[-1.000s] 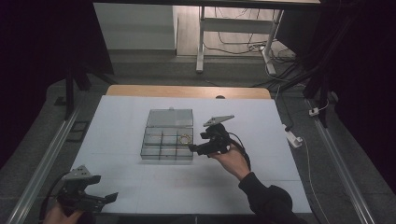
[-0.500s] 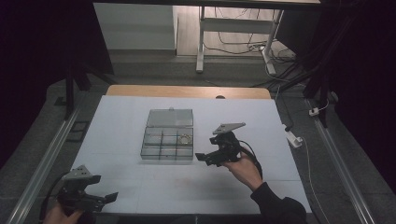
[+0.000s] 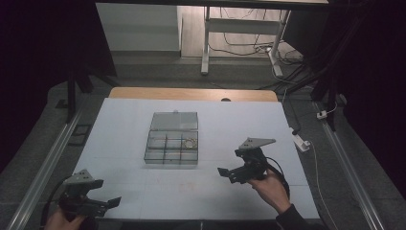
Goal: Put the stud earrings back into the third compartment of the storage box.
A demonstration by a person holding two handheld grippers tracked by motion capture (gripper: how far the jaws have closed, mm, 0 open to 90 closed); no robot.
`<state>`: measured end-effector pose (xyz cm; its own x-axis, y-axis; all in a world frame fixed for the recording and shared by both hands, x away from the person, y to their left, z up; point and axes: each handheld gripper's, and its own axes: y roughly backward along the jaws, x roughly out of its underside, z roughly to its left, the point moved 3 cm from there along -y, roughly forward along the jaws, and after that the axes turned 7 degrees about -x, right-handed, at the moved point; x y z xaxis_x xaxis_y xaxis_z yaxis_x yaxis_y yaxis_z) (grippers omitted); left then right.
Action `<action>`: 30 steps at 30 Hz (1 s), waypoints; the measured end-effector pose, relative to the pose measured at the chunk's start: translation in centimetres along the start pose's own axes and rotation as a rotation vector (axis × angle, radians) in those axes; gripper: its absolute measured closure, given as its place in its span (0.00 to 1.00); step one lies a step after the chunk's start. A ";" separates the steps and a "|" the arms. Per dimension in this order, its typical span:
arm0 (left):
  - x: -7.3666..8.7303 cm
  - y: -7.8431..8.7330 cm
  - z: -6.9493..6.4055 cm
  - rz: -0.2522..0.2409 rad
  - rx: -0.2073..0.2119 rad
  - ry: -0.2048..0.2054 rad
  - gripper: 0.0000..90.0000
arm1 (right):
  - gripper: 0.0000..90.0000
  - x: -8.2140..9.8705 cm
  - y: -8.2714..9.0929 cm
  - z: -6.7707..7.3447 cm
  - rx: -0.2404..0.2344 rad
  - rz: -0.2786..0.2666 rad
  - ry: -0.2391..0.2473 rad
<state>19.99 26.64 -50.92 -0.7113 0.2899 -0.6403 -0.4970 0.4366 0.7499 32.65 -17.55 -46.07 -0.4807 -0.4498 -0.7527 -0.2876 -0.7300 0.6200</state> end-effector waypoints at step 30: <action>0.0 0.1 0.0 -0.012 -0.001 0.006 0.03 | 0.00 8.6 9.2 -0.6 0.208 -0.069 -0.145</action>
<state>19.98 26.72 -50.84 -0.7084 0.2798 -0.6480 -0.5058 0.4392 0.7425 26.40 -28.47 -46.98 -0.5639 -0.3133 -0.7641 -0.4803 -0.6283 0.6120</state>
